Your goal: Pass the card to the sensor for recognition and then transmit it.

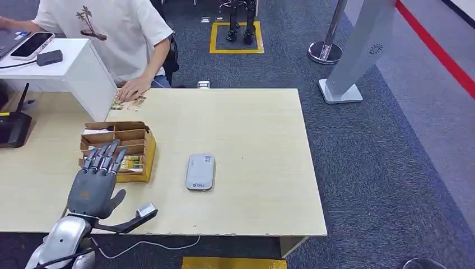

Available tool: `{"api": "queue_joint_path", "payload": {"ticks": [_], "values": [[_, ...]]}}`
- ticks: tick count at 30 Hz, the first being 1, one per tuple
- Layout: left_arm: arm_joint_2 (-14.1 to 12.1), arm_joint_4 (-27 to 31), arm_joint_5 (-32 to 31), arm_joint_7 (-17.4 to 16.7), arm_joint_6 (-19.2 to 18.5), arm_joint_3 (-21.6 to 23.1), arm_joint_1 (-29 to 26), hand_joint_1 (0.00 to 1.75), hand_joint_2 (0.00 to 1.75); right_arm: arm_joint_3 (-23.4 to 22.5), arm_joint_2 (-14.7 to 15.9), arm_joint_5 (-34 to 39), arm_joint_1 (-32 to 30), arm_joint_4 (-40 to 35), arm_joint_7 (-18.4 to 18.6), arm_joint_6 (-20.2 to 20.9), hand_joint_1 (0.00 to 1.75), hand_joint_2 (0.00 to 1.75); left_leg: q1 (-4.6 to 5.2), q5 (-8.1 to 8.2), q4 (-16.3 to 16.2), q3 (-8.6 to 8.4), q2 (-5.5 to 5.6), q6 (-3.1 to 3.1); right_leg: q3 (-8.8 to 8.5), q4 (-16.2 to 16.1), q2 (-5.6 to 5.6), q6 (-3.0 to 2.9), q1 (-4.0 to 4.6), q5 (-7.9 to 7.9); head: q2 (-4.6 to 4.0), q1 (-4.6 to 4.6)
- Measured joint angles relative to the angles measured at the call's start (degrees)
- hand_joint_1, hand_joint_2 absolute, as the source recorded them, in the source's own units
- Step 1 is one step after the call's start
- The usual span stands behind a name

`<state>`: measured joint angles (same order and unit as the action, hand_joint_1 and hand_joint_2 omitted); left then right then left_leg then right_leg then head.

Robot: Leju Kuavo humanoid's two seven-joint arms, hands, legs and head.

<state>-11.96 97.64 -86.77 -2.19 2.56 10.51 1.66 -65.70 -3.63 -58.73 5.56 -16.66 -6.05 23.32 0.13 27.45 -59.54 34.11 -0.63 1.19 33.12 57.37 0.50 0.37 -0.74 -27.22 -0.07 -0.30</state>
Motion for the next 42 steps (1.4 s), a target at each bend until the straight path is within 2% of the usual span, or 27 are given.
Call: {"api": "queue_joint_path", "payload": {"ticks": [17,19,21,23,27,30,32,42], "values": [[0.37,0.61,-0.68,-0.15,0.0,-0.61,-0.95,0.0,1.75,-0.5,-0.02,0.07,0.0,-0.09,0.0,0.0,0.0,1.75,0.0,0.0,0.0,0.0,0.0,0.0,-0.01,0.0,0.01,0.0,0.0,0.0,0.0,0.0],[0.61,1.38,-1.96,-1.22,0.18,-1.66,-2.04,0.0,1.75,-0.72,-0.04,0.07,-0.03,-0.09,0.04,0.0,0.0,1.75,0.0,0.01,0.0,0.0,-0.01,0.0,0.01,0.0,0.02,0.0,0.0,0.0,0.0,0.0],[0.07,2.31,-3.02,-5.53,0.5,-3.41,-3.98,0.0,1.75,-0.77,-0.04,-0.02,-0.02,-0.24,0.02,0.0,0.0,1.75,-0.01,0.01,0.01,0.01,0.01,0.0,0.01,0.0,0.0,0.0,0.01,-0.01,0.0,0.02],[-0.98,2.38,-3.06,-7.26,0.07,-6.76,-4.3,0.0,1.75,-0.76,-0.04,-0.13,-0.01,-0.28,0.02,0.0,0.0,1.75,-0.03,0.0,0.02,0.0,0.0,0.0,0.0,0.0,-0.01,0.0,0.02,-0.01,0.0,-0.02],[-0.59,1.42,-3.06,-5.06,-1.88,-9.24,-2.96,0.0,1.75,-0.76,-0.04,-1.25,0.01,-0.28,0.02,0.0,0.0,1.75,-0.03,-0.01,0.01,0.0,0.01,0.0,0.0,0.0,-0.01,0.0,0.01,0.0,0.0,0.02],[-0.35,-0.95,-3.06,-3.24,-2.49,-10.38,0.07,0.0,1.75,-0.76,-0.04,-1.99,0.09,-0.28,-0.09,0.0,0.0,1.75,-0.02,-0.01,0.0,0.0,0.06,0.0,-0.01,0.0,-0.06,0.0,0.01,0.0,0.0,-0.02],[-0.28,-1.6,-3.06,-2.93,-2.58,-10.47,0.93,0.0,1.75,-0.76,-0.04,-2.1,0.1,-0.28,-0.09,0.0,0.0,1.75,-0.02,-0.03,0.0,0.0,0.11,-0.01,-0.02,0.0,-0.1,0.0,0.01,0.0,0.0,0.0],[1.25,-10.8,-2.99,-0.48,-5.6,-11.08,11.97,0.0,1.75,-0.55,-0.04,-3.89,0.54,-0.28,0.13,0.0,0.0,1.75,-0.02,-0.05,-0.01,0.0,0.17,-0.02,-0.02,0.0,-0.13,-0.01,0.01,0.01,0.0,0.0]]}}
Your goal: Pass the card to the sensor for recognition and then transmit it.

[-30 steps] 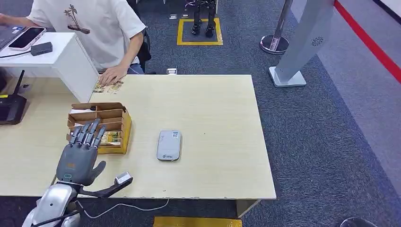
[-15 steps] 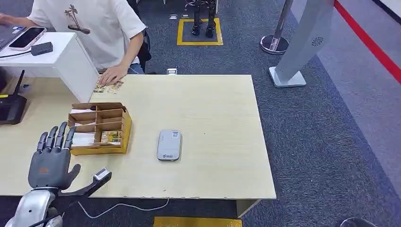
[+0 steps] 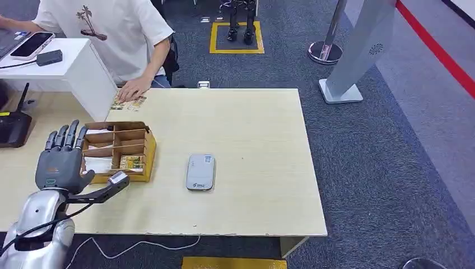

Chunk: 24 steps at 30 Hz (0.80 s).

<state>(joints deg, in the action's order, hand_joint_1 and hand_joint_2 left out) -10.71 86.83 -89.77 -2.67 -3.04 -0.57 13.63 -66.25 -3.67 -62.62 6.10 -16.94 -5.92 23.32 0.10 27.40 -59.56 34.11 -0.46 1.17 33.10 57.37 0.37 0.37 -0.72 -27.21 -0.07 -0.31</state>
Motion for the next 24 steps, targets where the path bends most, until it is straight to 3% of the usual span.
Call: {"api": "queue_joint_path", "payload": {"ticks": [6,16,24], "values": [[0.94,-5.68,0.35,0.83,-1.18,0.0,5.52,0.0,1.75,0.39,0.0,-0.39,0.99,0.0,0.48,0.0,0.0,1.75,0.0,0.0,-0.01,-0.01,-0.04,0.0,0.0,0.0,0.03,-0.01,0.0,0.01,0.0,0.0],[1.68,-9.22,0.67,1.01,-1.61,0.0,8.05,0.0,1.75,0.9,0.0,-1.07,1.29,0.0,0.63,0.0,0.0,1.75,0.0,0.0,-0.01,0.0,-0.03,0.0,0.04,0.0,0.04,-0.01,0.0,0.0,0.0,-0.02],[2.51,-13.88,5.12,3.91,-2.88,0.33,12.64,0.0,1.75,1.27,0.02,-1.35,1.7,0.02,1.05,0.0,0.0,1.75,0.0,-0.01,-0.02,-0.01,-0.05,-0.01,0.03,0.0,0.07,-0.03,0.0,0.04,0.0,0.0]]}}
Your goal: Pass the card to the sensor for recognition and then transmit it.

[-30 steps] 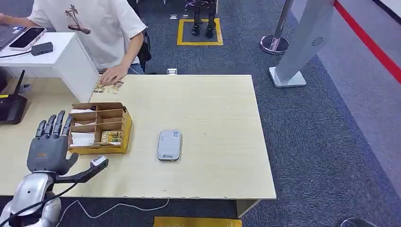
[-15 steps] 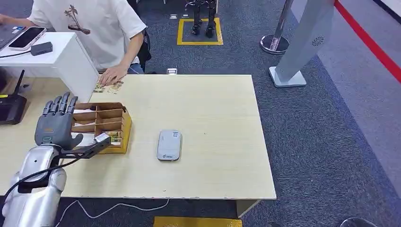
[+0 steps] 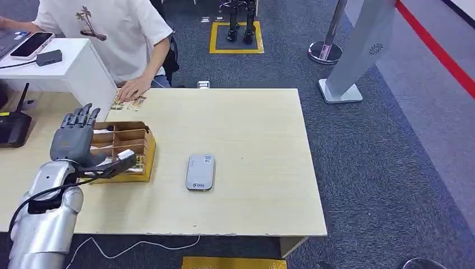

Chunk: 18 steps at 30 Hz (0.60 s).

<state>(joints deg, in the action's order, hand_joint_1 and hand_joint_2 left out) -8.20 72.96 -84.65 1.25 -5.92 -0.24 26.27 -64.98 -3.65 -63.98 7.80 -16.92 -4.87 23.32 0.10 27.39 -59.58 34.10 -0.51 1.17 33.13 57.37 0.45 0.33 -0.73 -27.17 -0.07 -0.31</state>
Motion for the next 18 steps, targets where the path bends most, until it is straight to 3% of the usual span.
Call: {"api": "queue_joint_path", "payload": {"ticks": [9,18], "values": [[1.92,1.05,1.7,-0.37,-0.13,5.88,0.98,0.0,1.75,0.0,0.0,0.31,0.05,0.0,-0.39,0.0,0.0,1.75,0.01,0.01,0.0,0.03,0.01,0.01,0.01,0.0,0.0,0.0,-0.01,0.0,0.0,-0.02],[1.2,6.98,1.94,-3.3,-1.77,11.03,-1.14,0.0,1.75,-0.26,0.0,1.6,-0.97,0.0,-1.22,0.0,0.0,1.75,0.01,0.01,0.02,0.02,0.0,0.01,0.0,0.0,0.0,-0.01,0.0,-0.01,0.0,0.0]]}}
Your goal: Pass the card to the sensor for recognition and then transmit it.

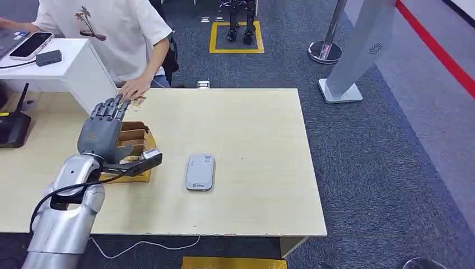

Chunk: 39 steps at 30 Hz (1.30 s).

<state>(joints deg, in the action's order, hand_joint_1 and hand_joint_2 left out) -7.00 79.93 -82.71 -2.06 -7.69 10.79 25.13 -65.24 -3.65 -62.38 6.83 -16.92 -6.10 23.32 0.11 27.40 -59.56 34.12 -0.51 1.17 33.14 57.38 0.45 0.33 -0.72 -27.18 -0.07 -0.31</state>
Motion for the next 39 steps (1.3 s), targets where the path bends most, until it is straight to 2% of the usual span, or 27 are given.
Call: {"api": "queue_joint_path", "payload": {"ticks": [6,13,24,27,34,39], "values": [[-0.98,5.5,-0.96,-2.05,0.48,1.57,-3.73,0.0,1.75,-0.79,-0.02,0.79,-0.38,0.0,-0.11,0.0,0.0,1.75,-0.01,0.01,0.01,0.01,0.02,-0.01,0.01,0.0,-0.03,0.02,0.0,-0.03,0.0,0.0],[-2.19,9.86,0.48,-1.9,0.63,3.08,-7.78,0.0,1.75,-1.38,-0.02,1.44,-0.54,0.0,-0.52,0.0,0.0,1.75,0.0,0.02,0.01,0.01,0.0,-0.01,0.0,0.0,0.0,0.03,-0.01,-0.03,0.0,-0.02],[-4.81,15.08,1.77,-2.18,1.86,4.29,-18.9,0.0,1.75,-2.71,-0.02,1.92,-0.92,-0.02,-0.46,0.0,0.0,1.75,0.0,0.04,0.03,0.02,-0.01,-0.02,0.02,0.0,0.01,0.03,0.0,-0.06,0.0,-0.02],[-5.16,16.48,1.75,-3.17,2.03,4.26,-21.97,0.0,1.75,-2.88,-0.02,2.58,-0.92,-0.02,-0.46,0.0,0.0,1.75,0.0,0.04,0.04,0.03,0.0,-0.02,0.02,0.0,0.01,0.03,-0.01,-0.06,0.0,-0.02],[-5.55,19.32,-3.68,-6.33,2.64,2.83,-26.34,0.0,1.75,-3.45,-0.02,2.51,-0.95,-0.04,-0.42,0.0,0.0,1.75,0.0,0.04,0.04,0.02,0.01,-0.01,0.01,-0.01,-0.02,0.03,-0.01,-0.06,0.0,-0.02],[-5.59,19.65,-7.02,-8.2,3.04,0.35,-26.14,0.0,1.75,-3.54,-0.02,2.16,-0.93,-0.04,-0.17,0.0,0.0,1.75,-0.01,0.03,0.03,0.02,0.02,-0.02,0.0,0.0,-0.05,0.03,0.0,-0.06,0.0,-0.02]]}}
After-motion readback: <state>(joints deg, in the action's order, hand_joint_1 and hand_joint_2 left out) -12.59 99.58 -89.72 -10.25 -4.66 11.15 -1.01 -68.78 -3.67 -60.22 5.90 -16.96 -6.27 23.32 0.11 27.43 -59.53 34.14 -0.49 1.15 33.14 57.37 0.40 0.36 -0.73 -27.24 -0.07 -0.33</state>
